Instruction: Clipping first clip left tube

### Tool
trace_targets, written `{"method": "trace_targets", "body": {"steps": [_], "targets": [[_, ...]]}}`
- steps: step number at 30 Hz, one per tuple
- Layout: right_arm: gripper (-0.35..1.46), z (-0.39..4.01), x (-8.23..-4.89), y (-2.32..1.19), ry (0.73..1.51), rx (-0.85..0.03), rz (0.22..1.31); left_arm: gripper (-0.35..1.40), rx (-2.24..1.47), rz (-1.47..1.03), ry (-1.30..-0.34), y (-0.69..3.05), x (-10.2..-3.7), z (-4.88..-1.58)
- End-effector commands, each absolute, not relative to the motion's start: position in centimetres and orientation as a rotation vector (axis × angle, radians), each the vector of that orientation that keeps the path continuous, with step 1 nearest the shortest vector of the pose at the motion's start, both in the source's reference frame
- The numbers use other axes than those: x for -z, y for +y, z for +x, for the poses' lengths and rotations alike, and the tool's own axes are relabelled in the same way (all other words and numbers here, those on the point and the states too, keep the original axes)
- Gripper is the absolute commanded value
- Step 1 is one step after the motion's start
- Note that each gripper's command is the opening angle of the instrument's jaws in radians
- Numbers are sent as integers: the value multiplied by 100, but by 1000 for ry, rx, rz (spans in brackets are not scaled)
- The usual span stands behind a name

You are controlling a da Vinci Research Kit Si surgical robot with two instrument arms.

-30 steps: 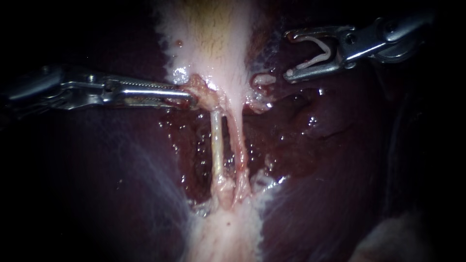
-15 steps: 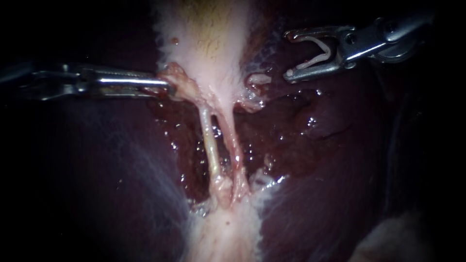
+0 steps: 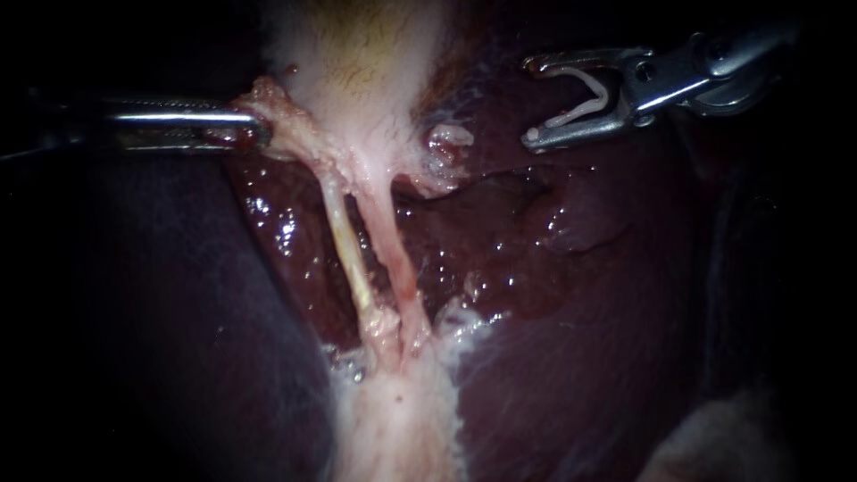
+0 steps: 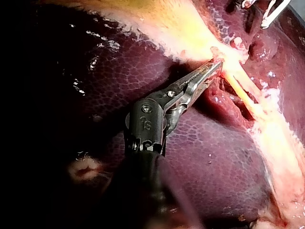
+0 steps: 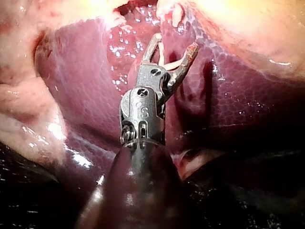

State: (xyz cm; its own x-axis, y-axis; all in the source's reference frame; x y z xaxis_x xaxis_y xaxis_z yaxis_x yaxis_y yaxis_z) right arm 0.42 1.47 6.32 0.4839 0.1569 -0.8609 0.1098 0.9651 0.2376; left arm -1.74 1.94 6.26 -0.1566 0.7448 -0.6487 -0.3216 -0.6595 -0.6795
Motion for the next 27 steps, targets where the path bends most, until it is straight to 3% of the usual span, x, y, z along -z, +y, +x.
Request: {"method": "trace_targets", "body": {"steps": [1,17,27], "targets": [[50,43,-631,144,1068,-28,274,-35,-1892,-1387,-504,194,-627,-174],[48,91,-602,64,1097,-30,464,-35,-1893,-1387,-505,196,-631,-173],[48,125,-606,11,1100,-19,562,-35,-1892,-1387,-505,197,-632,-173]]}}
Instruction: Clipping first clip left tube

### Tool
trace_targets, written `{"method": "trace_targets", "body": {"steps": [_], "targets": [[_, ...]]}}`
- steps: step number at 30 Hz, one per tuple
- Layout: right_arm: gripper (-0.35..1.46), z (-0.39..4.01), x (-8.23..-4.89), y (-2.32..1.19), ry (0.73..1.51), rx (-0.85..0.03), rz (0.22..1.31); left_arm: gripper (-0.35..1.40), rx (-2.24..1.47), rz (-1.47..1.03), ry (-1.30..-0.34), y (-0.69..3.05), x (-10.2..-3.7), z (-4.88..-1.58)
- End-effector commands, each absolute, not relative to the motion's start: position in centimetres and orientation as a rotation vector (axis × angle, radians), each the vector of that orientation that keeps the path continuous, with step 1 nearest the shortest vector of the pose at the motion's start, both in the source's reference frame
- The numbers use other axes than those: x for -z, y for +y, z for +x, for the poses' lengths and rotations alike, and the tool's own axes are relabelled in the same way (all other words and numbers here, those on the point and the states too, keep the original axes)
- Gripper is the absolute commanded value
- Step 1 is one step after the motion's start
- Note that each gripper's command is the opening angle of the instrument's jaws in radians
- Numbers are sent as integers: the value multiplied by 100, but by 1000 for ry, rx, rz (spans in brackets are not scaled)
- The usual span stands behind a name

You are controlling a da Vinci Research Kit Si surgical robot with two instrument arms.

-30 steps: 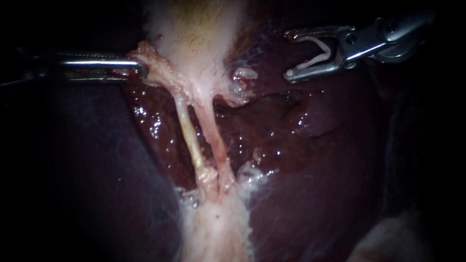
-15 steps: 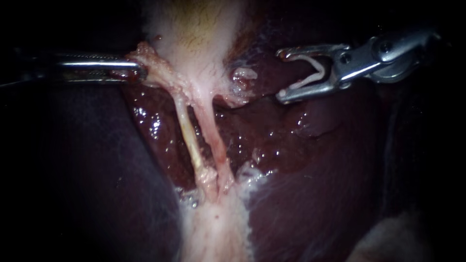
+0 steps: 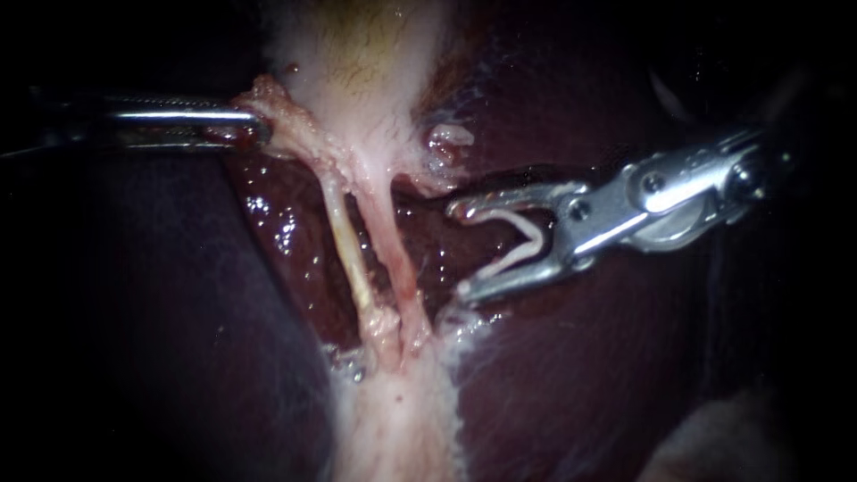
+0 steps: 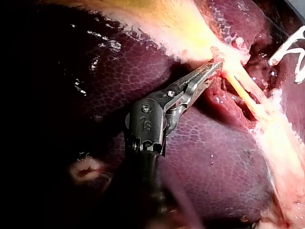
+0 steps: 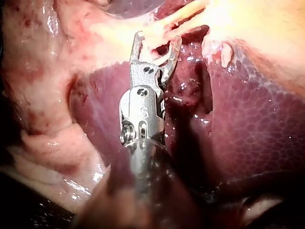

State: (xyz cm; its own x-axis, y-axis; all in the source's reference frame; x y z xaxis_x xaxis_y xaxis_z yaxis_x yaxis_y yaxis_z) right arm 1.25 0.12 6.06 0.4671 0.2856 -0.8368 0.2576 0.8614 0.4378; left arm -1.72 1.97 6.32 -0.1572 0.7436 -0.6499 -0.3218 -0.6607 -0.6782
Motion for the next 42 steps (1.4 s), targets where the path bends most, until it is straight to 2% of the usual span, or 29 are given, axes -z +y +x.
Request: {"method": "trace_targets", "body": {"steps": [1,16,42], "targets": [[48,129,-607,8,1101,-16,567,-35,-1892,-1387,-505,197,-632,-173],[48,164,-629,-22,1069,-18,634,-35,-1892,-1386,-503,198,-632,-175],[46,185,-674,-14,971,-78,627,-35,-1890,-1382,-497,194,-625,-181]]}}
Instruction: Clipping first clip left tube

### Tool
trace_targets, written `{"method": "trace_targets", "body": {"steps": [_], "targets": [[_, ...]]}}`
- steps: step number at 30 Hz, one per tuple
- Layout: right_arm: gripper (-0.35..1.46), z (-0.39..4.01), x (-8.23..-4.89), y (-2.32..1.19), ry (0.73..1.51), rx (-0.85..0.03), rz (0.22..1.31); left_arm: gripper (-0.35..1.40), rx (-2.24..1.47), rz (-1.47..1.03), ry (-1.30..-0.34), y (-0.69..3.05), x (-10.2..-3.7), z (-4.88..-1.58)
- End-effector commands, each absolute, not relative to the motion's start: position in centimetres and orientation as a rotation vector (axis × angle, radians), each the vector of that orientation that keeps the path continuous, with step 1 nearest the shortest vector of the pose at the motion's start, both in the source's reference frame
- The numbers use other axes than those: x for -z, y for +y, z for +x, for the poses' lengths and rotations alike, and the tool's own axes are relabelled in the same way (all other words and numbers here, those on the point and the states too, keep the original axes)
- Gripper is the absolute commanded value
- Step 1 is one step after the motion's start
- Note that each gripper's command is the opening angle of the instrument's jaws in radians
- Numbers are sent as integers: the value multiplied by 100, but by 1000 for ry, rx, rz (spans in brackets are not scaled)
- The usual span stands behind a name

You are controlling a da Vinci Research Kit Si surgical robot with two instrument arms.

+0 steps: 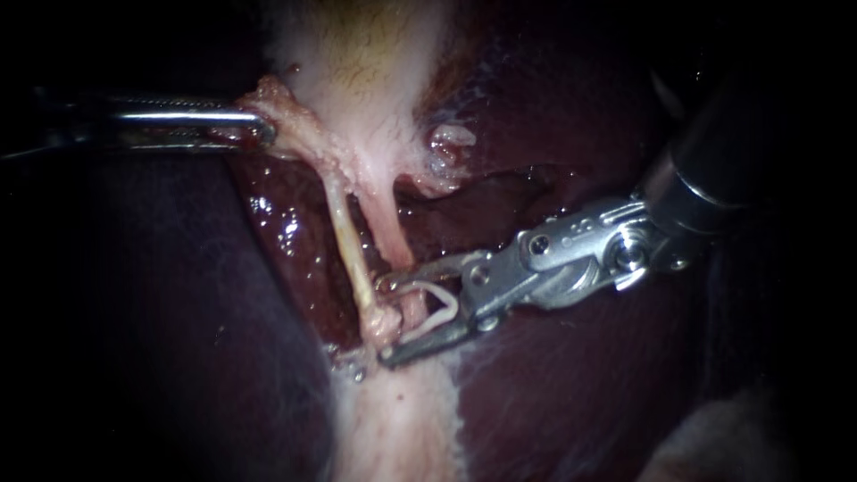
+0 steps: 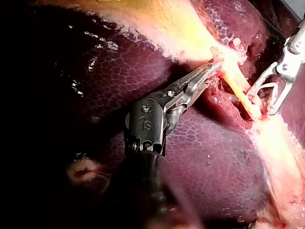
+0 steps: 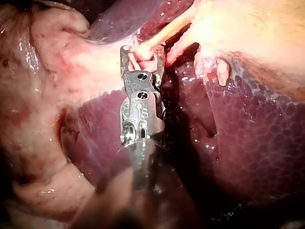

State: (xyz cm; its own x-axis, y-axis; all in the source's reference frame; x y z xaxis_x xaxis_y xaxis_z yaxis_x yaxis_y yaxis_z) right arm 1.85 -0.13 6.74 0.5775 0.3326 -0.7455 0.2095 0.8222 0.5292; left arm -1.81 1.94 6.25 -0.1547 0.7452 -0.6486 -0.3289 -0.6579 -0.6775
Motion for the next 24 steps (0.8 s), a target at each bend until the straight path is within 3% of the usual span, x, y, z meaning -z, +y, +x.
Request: {"method": "trace_targets", "body": {"steps": [1,12,24], "targets": [[46,185,-675,-13,969,-83,629,-35,-1889,-1382,-496,193,-624,-182],[46,188,-690,-11,964,-85,620,-35,-1889,-1382,-497,194,-623,-187],[49,207,-710,-15,1021,-103,606,-35,-1888,-1382,-498,193,-621,-191]]}}
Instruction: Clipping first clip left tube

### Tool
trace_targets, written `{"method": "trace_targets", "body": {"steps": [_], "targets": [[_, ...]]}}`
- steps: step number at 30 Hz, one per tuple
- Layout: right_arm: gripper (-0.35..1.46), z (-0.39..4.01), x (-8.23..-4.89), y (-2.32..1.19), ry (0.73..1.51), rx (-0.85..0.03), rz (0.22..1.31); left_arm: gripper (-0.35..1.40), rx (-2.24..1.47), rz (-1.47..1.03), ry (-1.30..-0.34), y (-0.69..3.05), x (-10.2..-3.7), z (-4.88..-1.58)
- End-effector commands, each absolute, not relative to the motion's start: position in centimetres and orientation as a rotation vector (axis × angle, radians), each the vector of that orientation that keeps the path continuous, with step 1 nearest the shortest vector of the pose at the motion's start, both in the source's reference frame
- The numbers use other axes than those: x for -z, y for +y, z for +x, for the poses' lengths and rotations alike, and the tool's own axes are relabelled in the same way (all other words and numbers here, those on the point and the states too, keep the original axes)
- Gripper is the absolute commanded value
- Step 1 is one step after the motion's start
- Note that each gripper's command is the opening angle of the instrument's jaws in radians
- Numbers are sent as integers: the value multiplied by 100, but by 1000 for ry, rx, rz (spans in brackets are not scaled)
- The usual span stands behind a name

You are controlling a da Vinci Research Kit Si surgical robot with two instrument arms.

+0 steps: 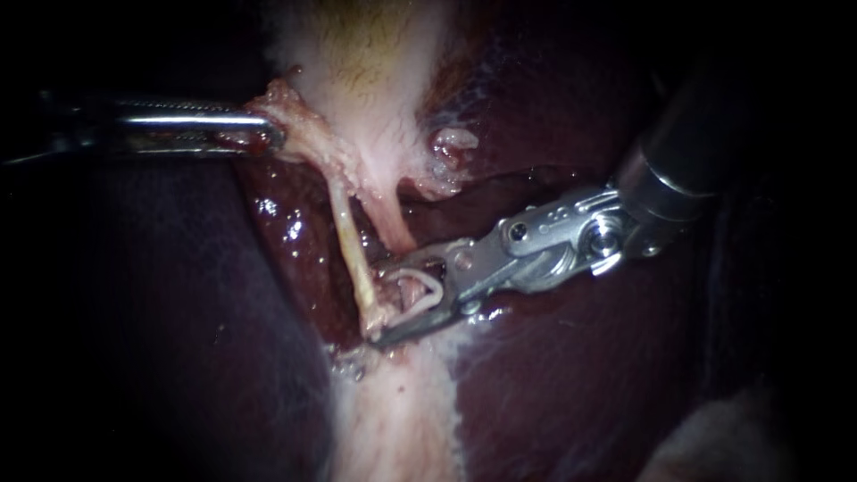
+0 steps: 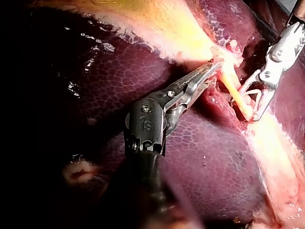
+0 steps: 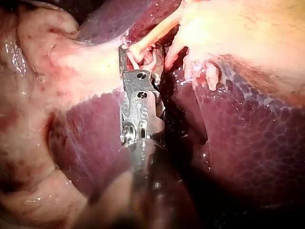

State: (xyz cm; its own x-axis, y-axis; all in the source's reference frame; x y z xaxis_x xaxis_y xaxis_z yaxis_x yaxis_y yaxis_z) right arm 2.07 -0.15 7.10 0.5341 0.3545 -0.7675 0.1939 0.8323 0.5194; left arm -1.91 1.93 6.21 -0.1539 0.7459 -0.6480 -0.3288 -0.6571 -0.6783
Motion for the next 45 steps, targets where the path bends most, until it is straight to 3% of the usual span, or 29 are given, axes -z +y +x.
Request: {"method": "trace_targets", "body": {"steps": [1,9,19,28,45], "targets": [[49,209,-711,-16,1029,-105,604,-35,-1888,-1381,-497,193,-621,-191],[50,219,-717,-22,1100,-151,625,-35,-1888,-1381,-497,193,-620,-192],[50,222,-713,-38,1158,-121,740,-35,-1888,-1381,-496,193,-621,-193],[49,225,-697,-64,1157,-86,845,-35,-1888,-1381,-497,194,-622,-193],[46,229,-675,-92,1180,-25,920,-35,-1888,-1383,-499,197,-627,-190]]}}
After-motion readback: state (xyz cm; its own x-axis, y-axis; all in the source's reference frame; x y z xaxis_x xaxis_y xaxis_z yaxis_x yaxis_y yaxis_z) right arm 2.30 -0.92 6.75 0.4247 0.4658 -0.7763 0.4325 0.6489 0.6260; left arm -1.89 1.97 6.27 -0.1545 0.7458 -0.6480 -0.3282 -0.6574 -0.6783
